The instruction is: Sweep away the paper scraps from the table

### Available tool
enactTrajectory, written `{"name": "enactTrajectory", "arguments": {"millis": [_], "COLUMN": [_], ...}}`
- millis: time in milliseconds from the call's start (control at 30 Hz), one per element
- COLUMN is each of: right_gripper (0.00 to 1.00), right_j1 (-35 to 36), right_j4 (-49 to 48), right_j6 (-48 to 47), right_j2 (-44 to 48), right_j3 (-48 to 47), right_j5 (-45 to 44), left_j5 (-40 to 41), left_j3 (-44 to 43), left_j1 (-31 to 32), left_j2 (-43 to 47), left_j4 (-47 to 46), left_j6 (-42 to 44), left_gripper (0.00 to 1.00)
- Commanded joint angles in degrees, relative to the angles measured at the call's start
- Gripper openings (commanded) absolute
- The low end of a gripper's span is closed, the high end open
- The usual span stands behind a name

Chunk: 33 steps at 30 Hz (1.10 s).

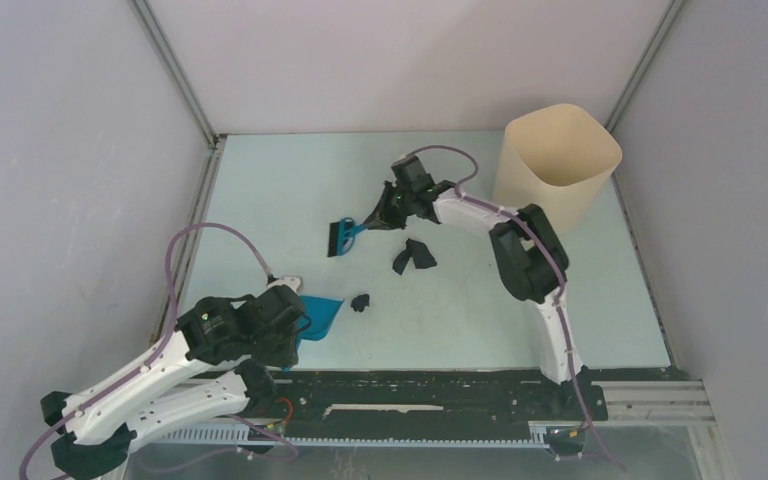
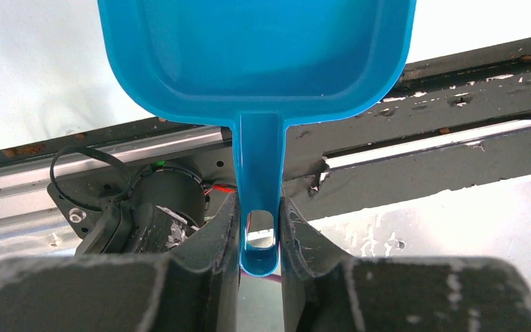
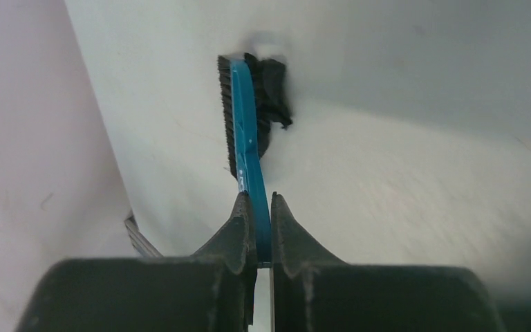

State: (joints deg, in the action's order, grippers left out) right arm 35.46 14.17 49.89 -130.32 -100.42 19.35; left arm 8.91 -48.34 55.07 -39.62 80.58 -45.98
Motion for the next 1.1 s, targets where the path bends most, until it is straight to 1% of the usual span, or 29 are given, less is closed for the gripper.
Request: {"name": "enactTrajectory", "arguments": {"millis": [0, 67, 100, 167, 200, 300, 367, 433, 567, 700, 833, 933, 1067], "right_gripper": [0.00, 0.00, 0.00, 0.00, 0.00, 0.00, 0.00, 0.00, 0.00, 0.00, 0.00, 0.00, 0.00], "right_j1": [-2.2, -2.6, -2.9, -4.3, -5.2, -7.4, -7.2, -5.4, 1.2, 5.8, 6.8, 5.4, 3.1], "right_j4": [7.4, 9.1, 11.1, 15.4, 17.2, 21.0, 24.3, 27.9, 35.2, 35.6, 36.2, 35.4, 33.8], "right_j6": [-9.6, -15.6, -20.6, -27.1, -30.2, -39.6, -44.4, -47.1, -52.5, -52.7, -51.5, -50.3, -50.5], "right_j2": [16.8, 24.3, 27.3, 31.9, 33.4, 35.8, 35.9, 34.1, 28.3, 22.9, 17.6, 18.0, 25.0], "right_j3": [13.0, 19.5, 21.0, 22.5, 22.5, 22.5, 21.7, 20.3, 14.9, 10.8, 6.6, 7.4, 12.5], "right_j5": [-7.4, -7.5, -6.1, -0.6, 3.7, 20.9, 27.3, 26.6, 24.1, 19.8, 12.6, 7.1, 0.7], "left_j5": [2.4, 3.0, 3.1, 3.3, 3.4, 3.7, 3.3, 2.4, 1.2, 0.8, 0.7, 0.7, 0.9], "left_j3": [0.5, 0.3, 0.2, -0.1, -0.1, 0.0, 0.4, 1.1, 2.2, 3.5, 4.2, 4.0, 3.0], "left_j1": [0.6, 0.6, 0.6, 0.9, 1.2, 2.0, 2.2, 2.5, 3.3, 4.5, 8.0, 11.0, 12.4], "left_j2": [0.5, 0.0, -0.9, -2.6, -3.3, -4.6, -4.8, -4.4, -2.7, -1.9, -3.5, -6.4, -11.5], "left_j4": [-1.0, -1.2, -1.4, -1.6, -1.6, -1.4, -1.0, -0.3, -0.3, -0.9, -2.6, -4.1, -5.4], "left_j6": [1.2, 1.6, 2.0, 2.9, 3.3, 4.5, 4.8, 4.9, 3.6, 1.6, 0.9, 2.9, 6.0], "left_gripper": [0.00, 0.00, 0.00, 0.00, 0.00, 0.00, 0.00, 0.00, 0.00, 0.00, 0.00, 0.00, 0.00]}}
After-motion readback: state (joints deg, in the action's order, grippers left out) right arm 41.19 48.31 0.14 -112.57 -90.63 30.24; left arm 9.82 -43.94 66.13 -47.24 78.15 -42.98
